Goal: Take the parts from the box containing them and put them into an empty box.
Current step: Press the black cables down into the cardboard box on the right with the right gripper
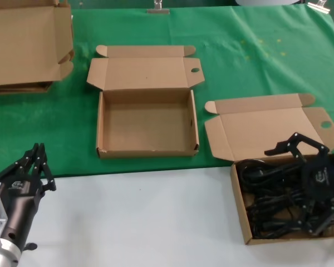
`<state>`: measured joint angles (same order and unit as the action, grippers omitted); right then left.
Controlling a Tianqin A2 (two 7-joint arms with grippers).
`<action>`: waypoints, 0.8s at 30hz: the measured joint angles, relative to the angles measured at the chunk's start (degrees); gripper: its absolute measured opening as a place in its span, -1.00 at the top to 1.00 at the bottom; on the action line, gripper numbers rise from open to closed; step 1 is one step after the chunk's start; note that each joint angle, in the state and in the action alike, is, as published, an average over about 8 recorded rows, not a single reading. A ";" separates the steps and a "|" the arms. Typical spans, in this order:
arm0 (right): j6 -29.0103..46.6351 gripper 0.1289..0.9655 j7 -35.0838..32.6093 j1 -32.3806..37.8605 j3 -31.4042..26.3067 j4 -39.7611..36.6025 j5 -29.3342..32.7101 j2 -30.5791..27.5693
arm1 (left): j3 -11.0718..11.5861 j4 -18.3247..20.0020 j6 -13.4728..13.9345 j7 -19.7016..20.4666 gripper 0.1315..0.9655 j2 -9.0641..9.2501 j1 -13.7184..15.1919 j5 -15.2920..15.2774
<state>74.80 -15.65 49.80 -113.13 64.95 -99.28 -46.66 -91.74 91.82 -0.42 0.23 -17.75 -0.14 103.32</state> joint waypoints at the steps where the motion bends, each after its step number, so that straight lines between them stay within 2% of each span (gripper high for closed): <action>1: 1.65 -1.00 -0.50 1.37 -0.81 -1.26 0.67 0.33 | 0.00 0.00 0.00 0.00 0.90 0.00 0.00 0.00; 8: 8.08 -1.00 -6.13 11.64 -6.66 -13.43 8.28 3.88 | 0.00 0.00 0.00 0.00 0.90 0.00 0.00 0.00; 17: 6.90 -1.00 -17.69 23.59 -12.86 -30.10 19.19 9.26 | 0.00 0.00 0.00 0.00 0.90 0.00 0.00 0.00; 24: 6.18 -1.00 -20.75 26.38 -14.51 -32.52 23.19 10.37 | 0.00 0.00 0.00 0.00 0.90 0.00 0.00 0.00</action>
<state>80.98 -36.40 76.17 -127.64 32.43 -76.09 -36.30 -91.74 91.81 -0.42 0.24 -17.75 -0.14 103.31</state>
